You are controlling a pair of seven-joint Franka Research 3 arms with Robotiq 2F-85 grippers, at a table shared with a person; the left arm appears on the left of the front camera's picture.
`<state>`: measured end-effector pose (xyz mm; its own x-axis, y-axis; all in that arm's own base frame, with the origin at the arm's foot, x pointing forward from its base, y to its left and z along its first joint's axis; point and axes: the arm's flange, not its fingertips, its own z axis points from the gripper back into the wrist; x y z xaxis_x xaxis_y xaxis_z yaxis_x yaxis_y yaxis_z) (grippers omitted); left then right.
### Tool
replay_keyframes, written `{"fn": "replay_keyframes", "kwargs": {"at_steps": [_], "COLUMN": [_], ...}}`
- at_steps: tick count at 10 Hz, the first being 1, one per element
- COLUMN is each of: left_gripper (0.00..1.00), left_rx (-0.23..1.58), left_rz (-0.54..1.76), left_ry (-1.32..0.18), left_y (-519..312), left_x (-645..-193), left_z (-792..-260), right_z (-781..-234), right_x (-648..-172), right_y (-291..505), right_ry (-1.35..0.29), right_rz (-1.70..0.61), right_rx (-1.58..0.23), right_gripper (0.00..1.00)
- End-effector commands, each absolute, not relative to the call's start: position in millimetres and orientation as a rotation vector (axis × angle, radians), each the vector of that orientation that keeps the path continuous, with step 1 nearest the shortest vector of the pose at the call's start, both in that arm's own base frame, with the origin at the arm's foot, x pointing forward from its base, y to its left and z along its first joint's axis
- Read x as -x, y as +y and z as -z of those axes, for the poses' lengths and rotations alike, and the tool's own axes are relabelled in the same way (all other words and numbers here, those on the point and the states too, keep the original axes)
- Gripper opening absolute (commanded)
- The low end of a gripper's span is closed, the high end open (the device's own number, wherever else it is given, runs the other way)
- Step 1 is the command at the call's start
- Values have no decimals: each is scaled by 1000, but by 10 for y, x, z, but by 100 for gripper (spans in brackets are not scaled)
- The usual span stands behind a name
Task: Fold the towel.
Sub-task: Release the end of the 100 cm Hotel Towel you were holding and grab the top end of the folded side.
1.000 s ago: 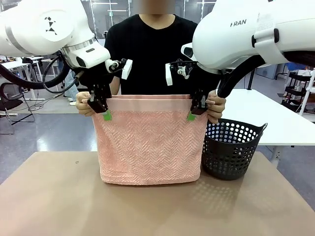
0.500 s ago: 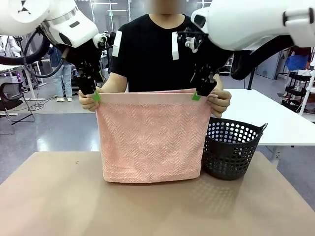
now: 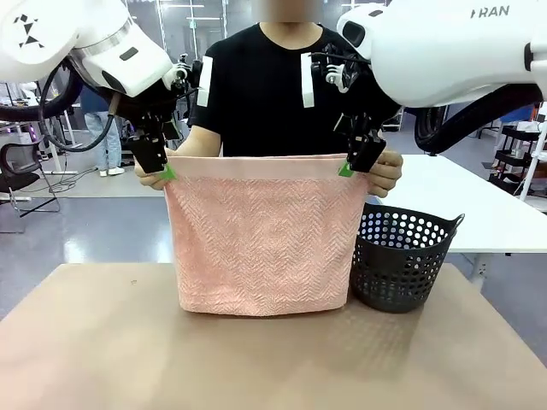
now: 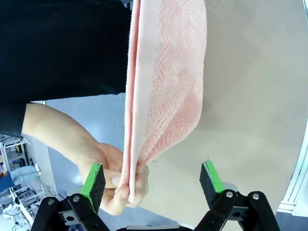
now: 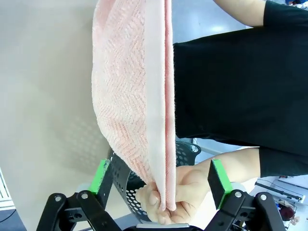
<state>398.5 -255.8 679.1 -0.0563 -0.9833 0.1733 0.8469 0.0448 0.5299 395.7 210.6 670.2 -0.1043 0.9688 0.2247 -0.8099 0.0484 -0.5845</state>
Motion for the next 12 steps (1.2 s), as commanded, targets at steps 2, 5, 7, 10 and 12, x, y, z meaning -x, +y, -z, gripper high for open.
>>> {"fn": "replay_keyframes", "kwargs": {"at_steps": [2,5,7,10,12], "left_gripper": [100,100,100,42,0], "left_rx": [-279,-183,-162,-91,-86], "left_rz": [1542,1606,1595,1606,1616], "left_ry": [-607,-584,-533,-509,-501], "left_y": [-2579,-2645,-2675,-2688,-2673], "left_x": [-4077,-4412,-4649,-4721,-4688], "left_z": [-6780,-6699,-6568,-6396,-6370], "right_z": [-6682,-6602,-6504,-6372,-6347], "right_x": [-4066,-4323,-4470,-4497,-4508], "right_y": [2125,2212,2264,2293,2298], "right_ry": [-674,-609,-576,-546,-531], "right_rz": [-1556,-1593,-1599,-1610,-1602], "right_rx": [314,273,251,233,226], "right_gripper": [100,100,100,40,0]}}
